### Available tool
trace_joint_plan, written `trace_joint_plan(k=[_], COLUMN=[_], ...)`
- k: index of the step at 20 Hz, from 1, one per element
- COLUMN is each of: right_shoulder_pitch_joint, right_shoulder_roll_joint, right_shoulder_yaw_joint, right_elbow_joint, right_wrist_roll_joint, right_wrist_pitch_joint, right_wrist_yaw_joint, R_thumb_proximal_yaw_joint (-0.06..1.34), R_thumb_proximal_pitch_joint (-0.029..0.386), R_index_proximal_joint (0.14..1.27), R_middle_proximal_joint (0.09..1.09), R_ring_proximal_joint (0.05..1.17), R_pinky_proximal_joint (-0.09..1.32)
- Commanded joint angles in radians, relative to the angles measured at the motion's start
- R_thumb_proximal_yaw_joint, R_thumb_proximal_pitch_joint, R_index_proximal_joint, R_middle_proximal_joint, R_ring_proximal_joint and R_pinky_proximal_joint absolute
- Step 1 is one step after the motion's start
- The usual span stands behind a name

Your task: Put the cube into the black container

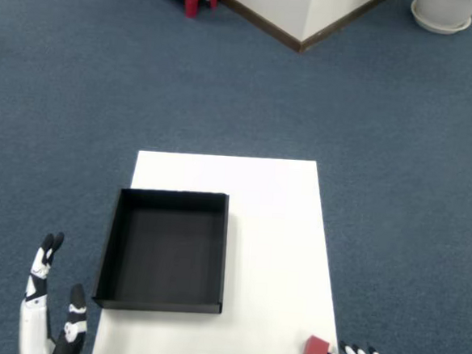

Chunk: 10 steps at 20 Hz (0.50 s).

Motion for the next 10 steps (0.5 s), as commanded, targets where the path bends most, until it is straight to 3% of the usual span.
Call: trace_joint_plan(k=[1,10], right_shoulder_pitch_joint=[-0.006,-0.003], right_shoulder_roll_joint=[-0.021,-0.009], right_shoulder_yaw_joint=[0.003,-0.015], right_elbow_joint=[0.009,0.036], right_wrist_roll_joint=[-0.008,-0.019], right_wrist_pitch_joint=[-0.048,-0.088], right_wrist_yaw_joint=[-0.095,-0.098], R_thumb_proximal_yaw_joint=[0.62,0.57], R_thumb_proximal_pitch_joint=[0.000,-0.008], R_index_proximal_joint=[0.39,0.32], R_middle_proximal_joint=[0.21,0.19], R_ring_proximal_joint=[0.23,0.22], R_pinky_proximal_joint=[0.01,0.02])
